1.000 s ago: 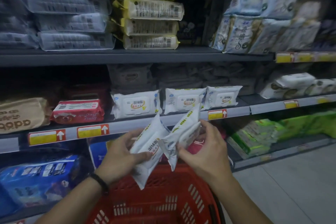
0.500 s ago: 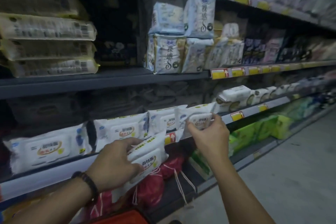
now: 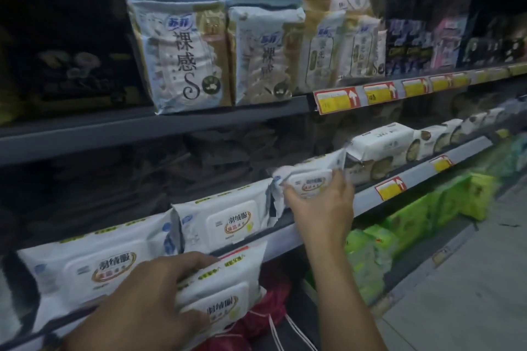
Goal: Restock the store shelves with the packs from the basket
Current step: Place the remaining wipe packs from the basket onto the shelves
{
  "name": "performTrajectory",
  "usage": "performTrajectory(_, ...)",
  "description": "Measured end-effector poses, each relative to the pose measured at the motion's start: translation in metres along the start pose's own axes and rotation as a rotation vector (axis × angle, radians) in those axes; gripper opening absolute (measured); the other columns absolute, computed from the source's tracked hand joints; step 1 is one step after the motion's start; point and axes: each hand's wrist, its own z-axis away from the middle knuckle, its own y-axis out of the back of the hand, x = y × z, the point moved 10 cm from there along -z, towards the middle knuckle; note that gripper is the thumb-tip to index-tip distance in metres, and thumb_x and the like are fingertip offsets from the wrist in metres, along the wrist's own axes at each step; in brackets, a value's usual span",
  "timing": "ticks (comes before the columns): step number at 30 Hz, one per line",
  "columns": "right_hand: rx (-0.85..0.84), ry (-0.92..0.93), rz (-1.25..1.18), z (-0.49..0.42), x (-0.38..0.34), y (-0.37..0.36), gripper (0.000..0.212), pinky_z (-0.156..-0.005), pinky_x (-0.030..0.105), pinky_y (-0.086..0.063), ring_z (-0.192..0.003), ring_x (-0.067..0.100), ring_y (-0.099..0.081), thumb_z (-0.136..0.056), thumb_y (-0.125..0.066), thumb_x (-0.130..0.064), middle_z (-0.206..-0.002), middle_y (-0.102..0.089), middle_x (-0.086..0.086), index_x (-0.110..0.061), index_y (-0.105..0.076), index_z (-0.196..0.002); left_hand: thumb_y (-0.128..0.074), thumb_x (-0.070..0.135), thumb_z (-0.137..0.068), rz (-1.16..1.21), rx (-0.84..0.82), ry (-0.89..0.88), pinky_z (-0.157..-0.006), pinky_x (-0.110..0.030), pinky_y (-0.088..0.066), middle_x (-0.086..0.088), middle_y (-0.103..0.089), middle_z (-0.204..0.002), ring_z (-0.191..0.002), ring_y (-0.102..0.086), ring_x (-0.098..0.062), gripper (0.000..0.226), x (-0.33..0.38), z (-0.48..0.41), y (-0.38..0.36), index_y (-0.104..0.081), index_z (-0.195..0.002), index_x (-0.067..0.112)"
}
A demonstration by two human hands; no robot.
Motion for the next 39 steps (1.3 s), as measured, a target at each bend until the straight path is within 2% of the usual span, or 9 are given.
performTrajectory(5,-0.080,0.056,0.133,-0.006,-0.002,-0.028,0.102,-0.106,0.047,-0.043,-0.127,0.035,-0.057,-0.078,-0.076,-0.071,-0.140,-0.057,0.014,-0.015,-0.042,-0.156,-0.083,0.036,-0.074,0.016,-0.004,-0.050,-0.070,0.004,-0.043,0.062,-0.052,-0.103,-0.097,-0.050,0.036,0.057,0.017,-0.015,-0.008,-0.059,-0.112,0.070)
performTrajectory(10,-0.276,0.081,0.026,-0.007,0.007,-0.032,0.061,-0.118,0.046,-0.033,-0.145,0.025,-0.048,-0.100,-0.067,-0.047,-0.158,-0.053,0.003,-0.021,-0.053,-0.153,-0.087,0.021,-0.075,0.053,-0.008,-0.091,-0.075,0.005,-0.042,0.061,-0.055,-0.100,-0.096,-0.056,0.032,0.050,0.037,-0.022,-0.017,-0.064,-0.101,0.057)
performTrajectory(13,-0.234,0.047,-0.220,-0.013,0.014,0.005,0.031,-0.109,0.040,-0.049,-0.125,0.024,-0.065,-0.100,-0.069,-0.032,-0.130,-0.073,0.004,-0.020,-0.075,-0.129,-0.086,0.020,-0.074,0.096,0.019,-0.081,-0.086,-0.006,-0.051,0.050,-0.064,-0.103,-0.099,-0.062,0.024,0.049,0.048,-0.030,-0.019,-0.065,-0.099,0.057)
performTrajectory(16,-0.279,-0.025,-0.309,-0.024,0.018,0.044,0.007,-0.083,0.035,-0.056,-0.086,0.016,-0.074,-0.092,-0.077,-0.032,-0.086,-0.077,-0.006,-0.026,-0.078,-0.092,-0.084,0.027,-0.073,0.100,0.116,-0.091,-0.089,-0.014,-0.053,0.036,-0.072,-0.104,-0.099,-0.065,0.016,0.047,0.065,-0.047,-0.012,-0.069,-0.109,0.054)
performTrajectory(19,-0.378,0.014,-0.289,-0.028,0.012,0.068,0.012,-0.075,0.035,-0.058,-0.076,0.018,-0.075,-0.087,-0.081,-0.038,-0.075,-0.075,-0.003,-0.029,-0.075,-0.083,-0.086,0.031,-0.076,0.081,0.199,-0.114,-0.071,0.002,-0.040,0.027,-0.072,-0.099,-0.092,-0.064,0.008,0.050,0.091,-0.071,-0.002,-0.071,-0.121,0.045)
performTrajectory(22,-0.440,0.069,-0.340,-0.023,0.006,0.071,0.012,-0.077,0.035,-0.061,-0.077,0.008,-0.074,-0.088,-0.082,-0.029,-0.083,-0.076,-0.003,-0.036,-0.077,-0.097,-0.088,0.028,-0.074,0.102,0.251,-0.135,-0.066,0.005,-0.036,0.022,-0.074,-0.102,-0.093,-0.065,0.005,0.051,0.115,-0.102,0.003,-0.073,-0.121,0.042)
performTrajectory(29,-0.464,0.081,-0.368,-0.013,0.026,0.031,0.068,-0.110,0.039,-0.052,-0.128,0.007,-0.061,-0.091,-0.079,-0.024,-0.136,-0.067,-0.010,-0.039,-0.054,-0.152,-0.091,0.024,-0.076,0.072,0.283,-0.161,-0.089,-0.022,-0.054,0.013,-0.075,-0.115,-0.101,-0.066,-0.003,0.051,0.134,-0.163,-0.015,-0.072,-0.123,0.031)
performTrajectory(34,-0.439,0.113,-0.283,-0.005,0.029,0.001,0.069,-0.117,0.051,-0.040,-0.142,0.021,-0.044,-0.091,-0.073,-0.039,-0.148,-0.047,-0.010,-0.041,-0.047,-0.155,-0.081,0.052,-0.077,-0.536,0.441,-0.275,-0.083,-0.040,-0.048,0.006,-0.063,-0.122,-0.107,-0.059,-0.025,0.052,0.149,-0.170,-0.026,-0.064,-0.125,0.040)
performTrajectory(39,-0.441,0.080,-0.106,-0.009,0.031,-0.008,0.063,-0.116,0.052,-0.026,-0.146,0.025,-0.029,-0.101,-0.063,-0.036,-0.157,-0.036,-0.007,-0.048,-0.039,-0.158,-0.063,0.036,-0.086,-0.807,0.516,-0.555,-0.082,-0.043,-0.039,-0.005,-0.059,-0.112,-0.102,-0.052,-0.031,0.032,0.167,-0.135,-0.063,-0.068,-0.114,0.022)
